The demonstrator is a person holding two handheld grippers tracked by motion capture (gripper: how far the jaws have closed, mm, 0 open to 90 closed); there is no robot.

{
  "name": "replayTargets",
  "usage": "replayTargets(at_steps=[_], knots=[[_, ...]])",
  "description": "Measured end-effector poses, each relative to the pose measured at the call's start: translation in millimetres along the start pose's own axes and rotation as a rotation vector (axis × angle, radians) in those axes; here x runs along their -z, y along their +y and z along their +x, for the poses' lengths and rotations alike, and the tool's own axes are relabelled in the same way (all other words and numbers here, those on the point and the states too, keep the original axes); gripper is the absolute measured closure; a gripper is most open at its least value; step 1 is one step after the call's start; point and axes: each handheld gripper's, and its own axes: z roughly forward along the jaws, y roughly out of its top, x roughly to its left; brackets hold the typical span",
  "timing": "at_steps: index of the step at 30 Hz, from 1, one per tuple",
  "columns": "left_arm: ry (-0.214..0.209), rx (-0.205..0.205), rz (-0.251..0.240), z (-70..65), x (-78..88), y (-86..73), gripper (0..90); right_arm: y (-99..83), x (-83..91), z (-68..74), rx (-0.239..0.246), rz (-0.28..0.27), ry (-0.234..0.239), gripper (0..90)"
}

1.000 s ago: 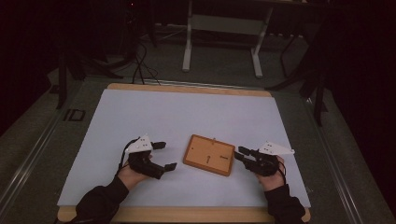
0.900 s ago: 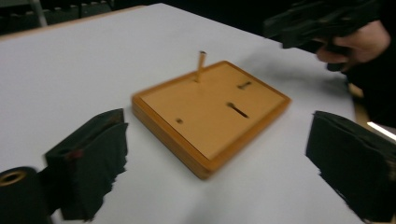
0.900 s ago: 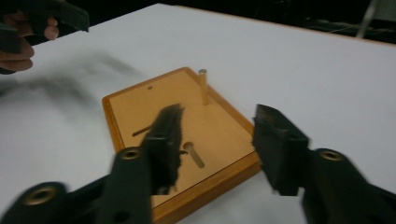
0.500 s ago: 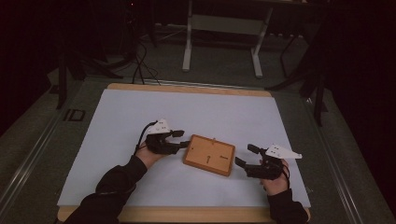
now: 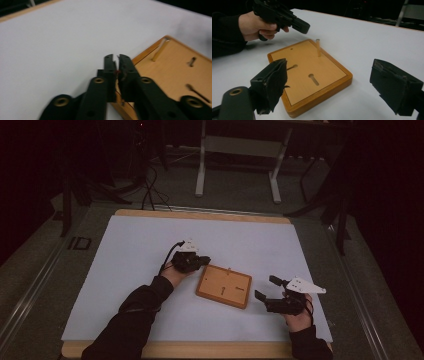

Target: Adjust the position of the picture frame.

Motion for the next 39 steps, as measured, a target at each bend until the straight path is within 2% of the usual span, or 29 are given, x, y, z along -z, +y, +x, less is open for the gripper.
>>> replayTargets(at_steps=[5, 11, 13, 15, 18, 23, 33, 39], knots=[[0.002, -0.015, 0.053, 3.4, -16.1, 3.6, 89.6, 0.8, 0.1, -0.8, 0.007, -0.004, 0.005, 14.1], [0.003, -0.024, 0.074, 5.3, -25.2, 7.1, 89.6, 0.4, -1.8, -2.7, 0.001, -0.001, 0.012, 14.1], [0.005, -0.032, 0.094, 6.0, -28.1, 7.6, 89.6, 0.1, -2.4, -2.2, 0.0, 0.002, 0.019, 14.2], [-0.008, -0.029, 0.099, 7.2, -29.2, 7.1, 89.8, 0.1, -3.0, -1.5, 0.01, 0.004, 0.015, 14.2], [-0.014, -0.029, 0.103, 7.6, -29.3, 7.3, 89.9, -0.3, -3.8, -1.6, 0.004, 0.006, 0.02, 14.2], [-0.016, -0.052, 0.129, 6.7, -29.4, 10.9, 90.0, -0.7, -5.5, -0.9, -0.001, 0.016, 0.03, 14.3], [-0.034, -0.008, 0.135, 7.1, -22.9, 6.4, 90.0, -1.0, -7.6, -1.1, -0.004, 0.017, 0.044, 15.0], [-0.052, 0.004, 0.154, 5.2, -16.7, 3.9, 90.0, -0.4, -9.3, 0.2, -0.001, 0.021, 0.059, 15.3]])
